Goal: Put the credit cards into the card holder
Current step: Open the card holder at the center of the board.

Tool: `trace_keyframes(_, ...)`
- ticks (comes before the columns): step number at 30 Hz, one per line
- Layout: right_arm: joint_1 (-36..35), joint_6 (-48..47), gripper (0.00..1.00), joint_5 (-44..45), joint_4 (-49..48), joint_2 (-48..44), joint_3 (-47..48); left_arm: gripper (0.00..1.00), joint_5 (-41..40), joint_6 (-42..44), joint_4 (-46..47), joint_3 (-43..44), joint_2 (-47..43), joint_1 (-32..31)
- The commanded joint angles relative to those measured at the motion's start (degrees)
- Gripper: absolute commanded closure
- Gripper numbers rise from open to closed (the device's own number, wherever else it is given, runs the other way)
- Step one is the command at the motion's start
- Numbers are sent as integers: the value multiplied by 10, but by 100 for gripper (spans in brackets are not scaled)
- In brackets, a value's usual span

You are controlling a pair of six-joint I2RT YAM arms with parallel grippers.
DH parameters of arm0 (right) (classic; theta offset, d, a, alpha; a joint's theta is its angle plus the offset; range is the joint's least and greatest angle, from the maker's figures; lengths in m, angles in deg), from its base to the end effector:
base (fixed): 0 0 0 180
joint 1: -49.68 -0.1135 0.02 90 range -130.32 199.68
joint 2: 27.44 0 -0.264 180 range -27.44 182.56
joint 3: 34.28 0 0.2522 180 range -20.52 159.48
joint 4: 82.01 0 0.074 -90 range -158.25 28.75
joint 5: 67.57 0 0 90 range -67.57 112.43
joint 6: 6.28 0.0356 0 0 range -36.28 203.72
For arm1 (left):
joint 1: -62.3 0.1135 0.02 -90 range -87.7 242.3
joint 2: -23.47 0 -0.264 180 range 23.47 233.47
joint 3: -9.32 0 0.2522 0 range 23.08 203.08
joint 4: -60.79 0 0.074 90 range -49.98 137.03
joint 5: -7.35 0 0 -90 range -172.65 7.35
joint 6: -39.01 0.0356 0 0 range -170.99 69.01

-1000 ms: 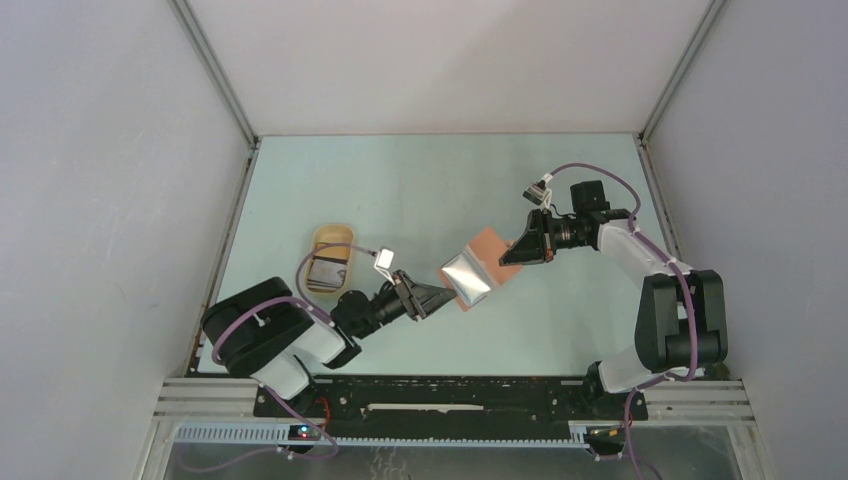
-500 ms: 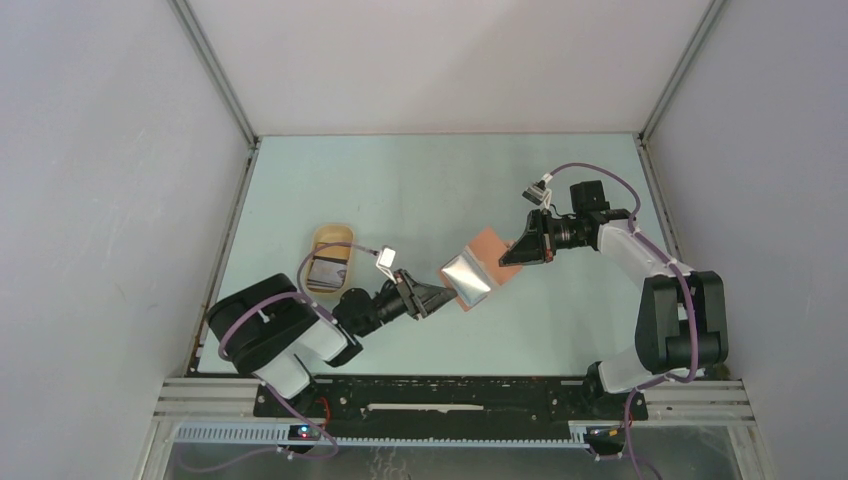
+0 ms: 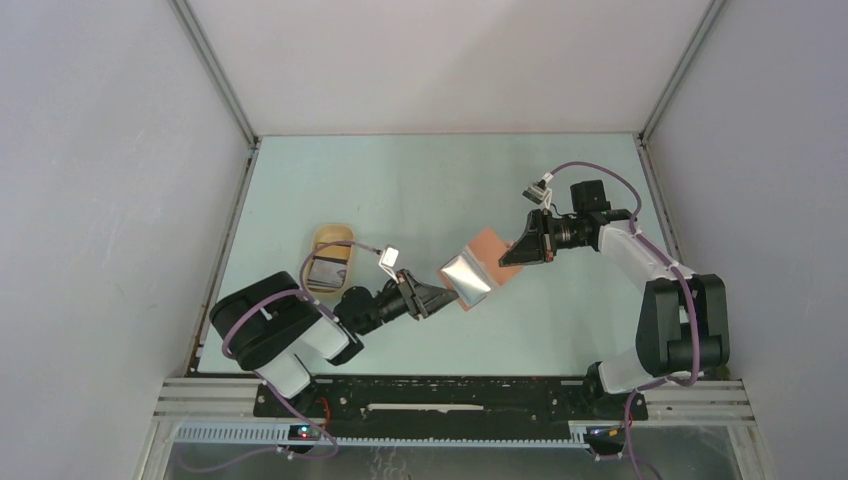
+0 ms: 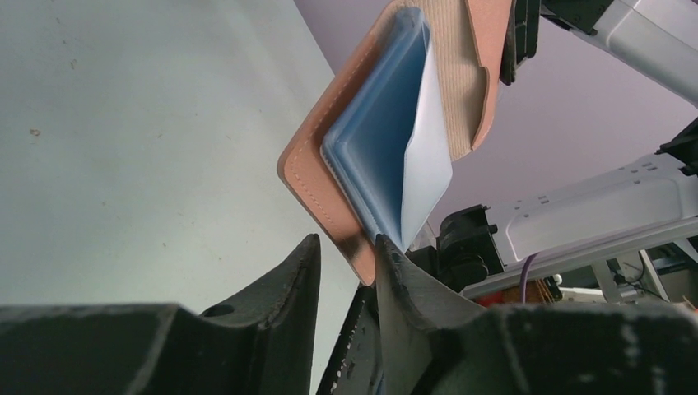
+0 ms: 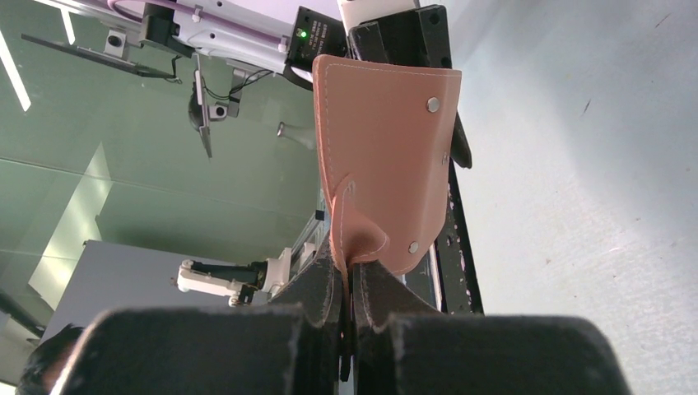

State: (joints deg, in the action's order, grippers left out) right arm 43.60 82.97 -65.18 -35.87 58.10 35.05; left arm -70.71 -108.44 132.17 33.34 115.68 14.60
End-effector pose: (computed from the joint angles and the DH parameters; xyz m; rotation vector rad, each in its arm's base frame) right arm 0.2714 0.0647 0.2394 -0.5973 1.9915 1.9619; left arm 0.1511 -0.1770 0.1492 0.0439 1.7533 -1.5745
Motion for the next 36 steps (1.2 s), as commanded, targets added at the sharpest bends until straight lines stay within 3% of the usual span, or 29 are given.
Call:
trace_keyframes(1,-3,-9,100,-54,4,-16,20,67,25,18,21,27,-17,3)
trace_keyframes(8,-4,-11,100,-48,5,-14,20,100,41,25,20,28,-34,3)
trace_keyframes(12,-4,-23,100,-34,11,-14,21,100,43,30,20,23,-40,4)
trace_keyframes(16,-7,-165,99,30,157,-1,71,100,34,34,20,10,-50,3)
trace_keyframes(18,-7,-184,96,67,169,-1,79,100,29,32,20,1,-55,4)
trace_keyframes(24,-10,-172,77,173,144,-30,80,100,19,14,20,-17,-58,4)
trace_keyframes(30,-11,-155,50,266,107,-88,71,100,9,5,20,-26,-55,4)
trace_keyframes(36,-13,-174,42,337,89,-163,67,100,1,-24,17,-26,-23,3)
